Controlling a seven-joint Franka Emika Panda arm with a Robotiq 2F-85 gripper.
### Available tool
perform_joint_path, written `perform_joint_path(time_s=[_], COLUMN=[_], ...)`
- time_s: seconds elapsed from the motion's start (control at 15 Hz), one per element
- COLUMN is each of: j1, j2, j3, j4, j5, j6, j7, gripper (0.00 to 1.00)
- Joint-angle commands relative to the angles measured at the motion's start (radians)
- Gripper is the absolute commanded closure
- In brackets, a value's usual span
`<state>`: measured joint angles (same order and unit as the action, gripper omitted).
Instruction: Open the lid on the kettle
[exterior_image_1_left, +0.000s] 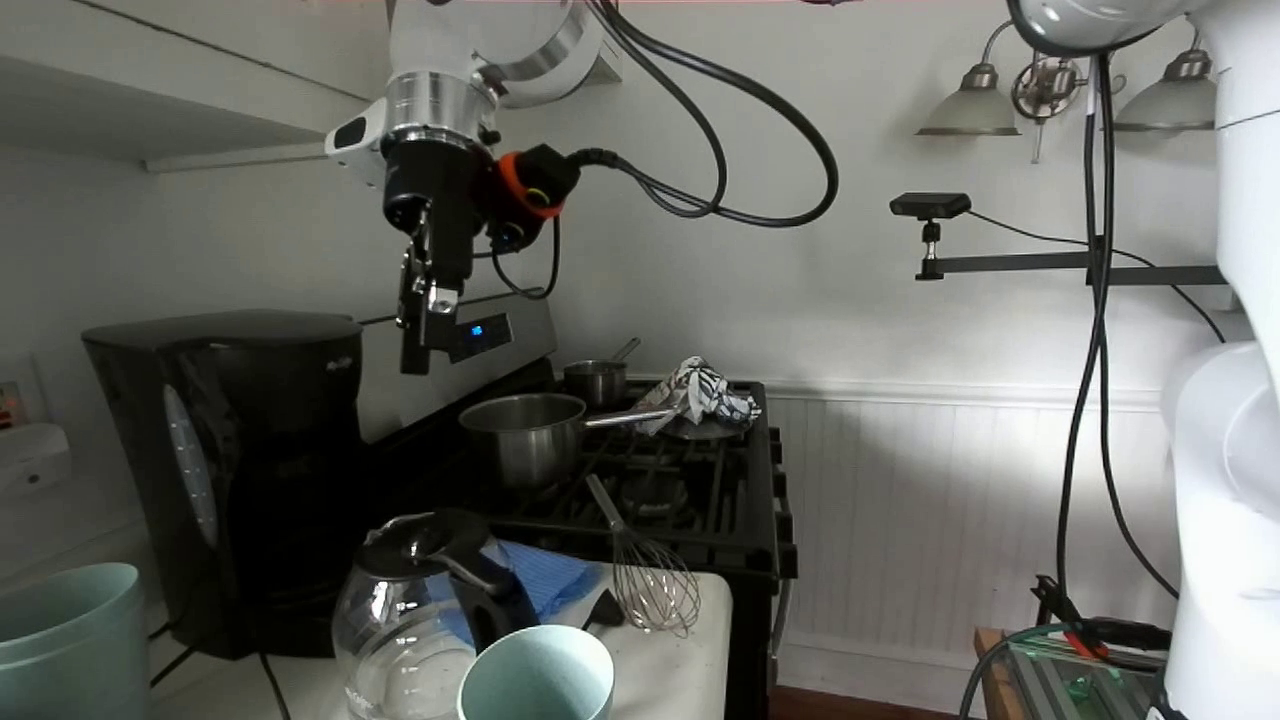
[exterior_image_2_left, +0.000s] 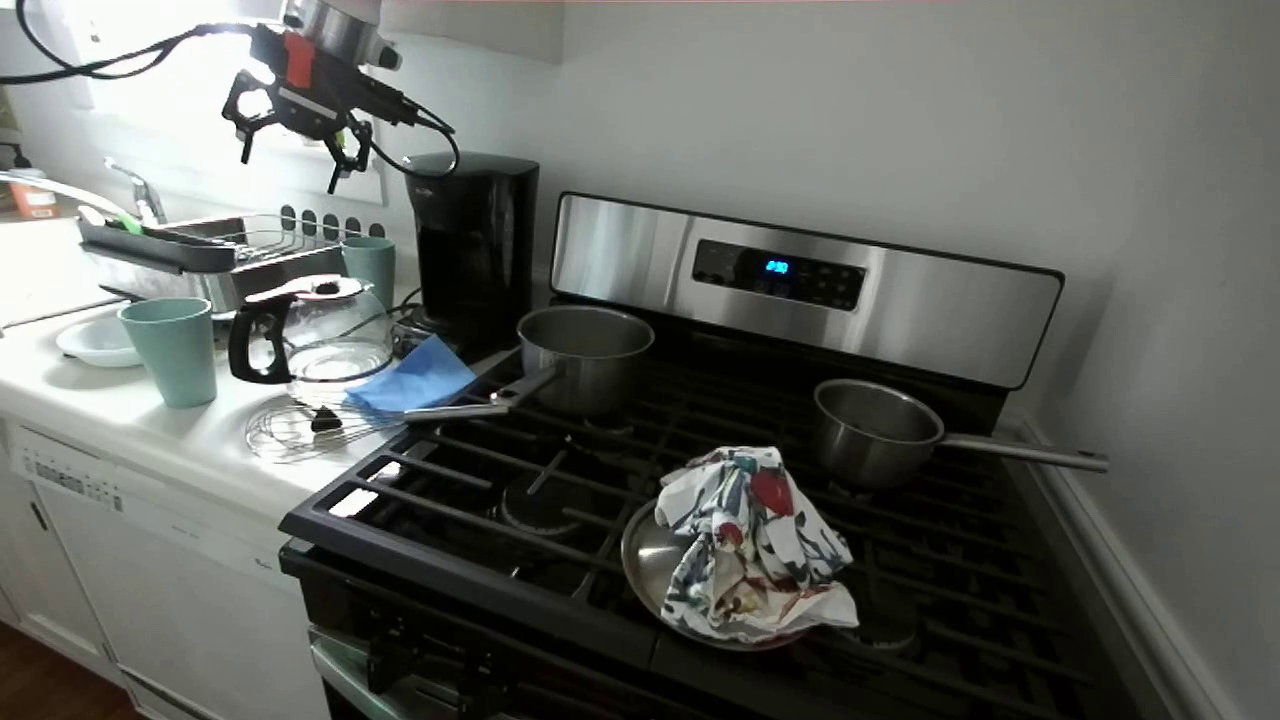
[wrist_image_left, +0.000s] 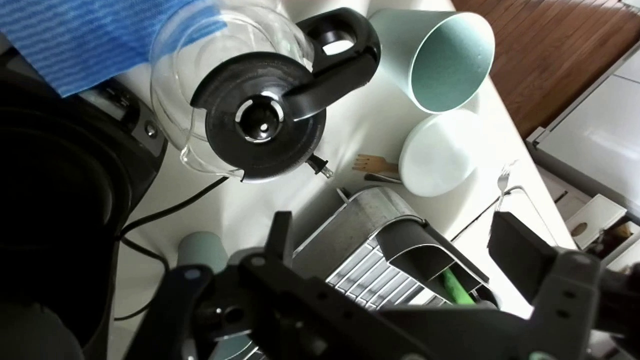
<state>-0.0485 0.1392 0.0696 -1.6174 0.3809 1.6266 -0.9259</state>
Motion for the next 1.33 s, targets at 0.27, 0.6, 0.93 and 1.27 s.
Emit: perform_joint_path(time_s=[0.27,0.6,0.93,1.27], j1=[0.039,0.051,0.045,0.045], j2=[0.028,0.095,0.155,0.169], j3=[-0.001,0.012,0.023,0.024], j4=[-0.014,-0.016,-0.002,-0.016], j5=[-0.094,-0.119,-0.118,-0.127], j6=[0.115,0.15,0.157,0.156], j7=[0.012,0.001,-0.031,-0.044], gripper=[0.0,0.0,0.0,0.0])
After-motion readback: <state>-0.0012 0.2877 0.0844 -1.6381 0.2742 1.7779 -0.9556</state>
